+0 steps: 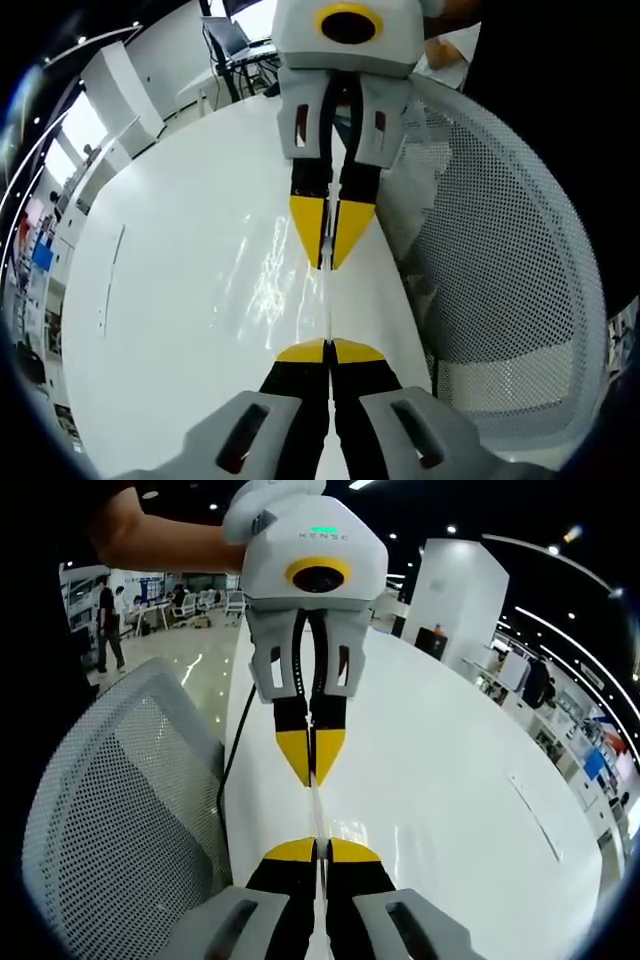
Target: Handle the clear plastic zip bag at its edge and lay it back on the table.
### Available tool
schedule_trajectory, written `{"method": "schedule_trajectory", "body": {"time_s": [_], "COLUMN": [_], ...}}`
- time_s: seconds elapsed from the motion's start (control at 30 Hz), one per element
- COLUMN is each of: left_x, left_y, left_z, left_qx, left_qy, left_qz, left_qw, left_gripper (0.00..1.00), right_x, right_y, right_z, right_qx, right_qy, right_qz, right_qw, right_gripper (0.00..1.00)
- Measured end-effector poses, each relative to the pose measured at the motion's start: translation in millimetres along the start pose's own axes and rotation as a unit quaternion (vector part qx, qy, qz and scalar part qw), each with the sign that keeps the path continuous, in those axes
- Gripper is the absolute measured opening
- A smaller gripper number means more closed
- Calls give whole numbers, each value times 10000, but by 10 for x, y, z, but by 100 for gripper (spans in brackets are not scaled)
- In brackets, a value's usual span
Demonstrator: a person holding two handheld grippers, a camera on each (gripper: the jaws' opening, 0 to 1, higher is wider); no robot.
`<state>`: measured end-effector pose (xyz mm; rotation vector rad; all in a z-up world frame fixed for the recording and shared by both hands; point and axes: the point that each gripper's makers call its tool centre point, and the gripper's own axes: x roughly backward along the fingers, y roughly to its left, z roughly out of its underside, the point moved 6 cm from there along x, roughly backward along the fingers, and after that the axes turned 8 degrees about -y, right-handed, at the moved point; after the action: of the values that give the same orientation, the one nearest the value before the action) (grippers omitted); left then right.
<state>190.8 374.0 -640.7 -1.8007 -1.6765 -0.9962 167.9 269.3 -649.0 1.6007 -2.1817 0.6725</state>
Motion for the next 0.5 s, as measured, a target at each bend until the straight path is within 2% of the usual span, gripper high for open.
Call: {"method": "schedule_trajectory", "body": {"time_s": [0.5], "left_x": [4], "left_y": [15], "left_z": [22], "left_qx": [-3], "left_qy": [30], "left_qz": [-27], "left_qw": [10000], "left_gripper": [0], "right_x": [6], "right_y": [-8], "right_z": [7], "right_qx": [3], "right_qy": [17], "right_qz": [-1], "right_qw": [10000], "right_gripper": [0]}}
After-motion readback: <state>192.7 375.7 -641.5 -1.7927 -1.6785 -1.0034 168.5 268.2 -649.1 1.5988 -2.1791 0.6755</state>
